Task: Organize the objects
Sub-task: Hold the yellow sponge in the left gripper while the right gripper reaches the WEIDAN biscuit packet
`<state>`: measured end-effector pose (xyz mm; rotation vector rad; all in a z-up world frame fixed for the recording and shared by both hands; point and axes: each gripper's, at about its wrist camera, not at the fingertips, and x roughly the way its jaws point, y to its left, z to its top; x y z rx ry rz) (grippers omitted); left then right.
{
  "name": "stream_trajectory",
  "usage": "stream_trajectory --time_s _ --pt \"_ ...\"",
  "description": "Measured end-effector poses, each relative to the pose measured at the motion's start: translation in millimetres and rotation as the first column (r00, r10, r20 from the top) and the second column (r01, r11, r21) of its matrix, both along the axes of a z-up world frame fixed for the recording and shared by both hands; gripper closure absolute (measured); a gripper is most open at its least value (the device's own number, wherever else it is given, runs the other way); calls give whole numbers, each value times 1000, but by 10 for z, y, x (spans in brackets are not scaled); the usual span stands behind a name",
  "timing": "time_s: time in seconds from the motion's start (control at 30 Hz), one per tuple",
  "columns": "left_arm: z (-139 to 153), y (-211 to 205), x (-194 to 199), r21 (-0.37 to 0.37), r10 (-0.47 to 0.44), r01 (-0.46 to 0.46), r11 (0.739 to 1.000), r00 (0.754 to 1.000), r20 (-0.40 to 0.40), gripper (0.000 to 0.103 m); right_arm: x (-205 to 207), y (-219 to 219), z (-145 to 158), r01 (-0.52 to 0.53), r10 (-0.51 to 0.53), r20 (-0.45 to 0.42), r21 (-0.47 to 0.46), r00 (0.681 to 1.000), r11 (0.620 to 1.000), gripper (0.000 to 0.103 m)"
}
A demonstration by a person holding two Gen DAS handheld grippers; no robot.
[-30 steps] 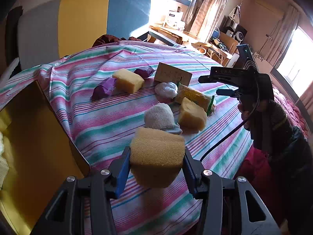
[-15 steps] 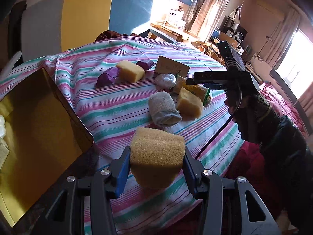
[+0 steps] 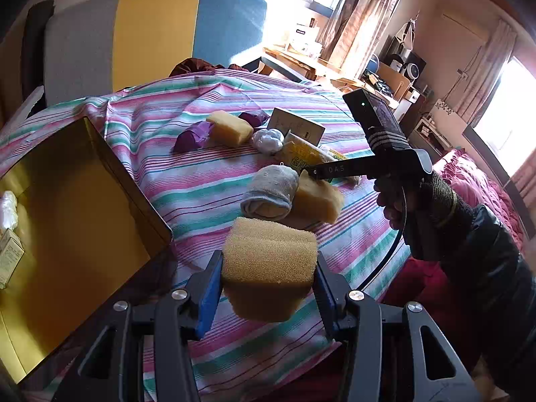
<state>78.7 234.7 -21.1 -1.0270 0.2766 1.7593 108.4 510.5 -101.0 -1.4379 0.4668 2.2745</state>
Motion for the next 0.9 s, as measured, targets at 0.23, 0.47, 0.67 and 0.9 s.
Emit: stream_trajectory --time_s 0.23,0.47,0.67,0.9 --pt "-10 -41 -18 3 10 -10 1000 1000 14 52 -54 -27 51 -6 6 -2 87 1000 996 45" --pt "-19 -55 -38 8 14 -14 1000 1000 27 52 -124 -153 69 -55 53 18 202 998 978 35" --pt "-21 -55 -51 10 12 -12 1000 999 34 52 -226 -219 0 -93 86 39 247 995 964 35" --pt "-14 -51 -37 14 5 -5 1000 999 36 52 -260 -147 -79 -88 85 23 204 996 975 35"
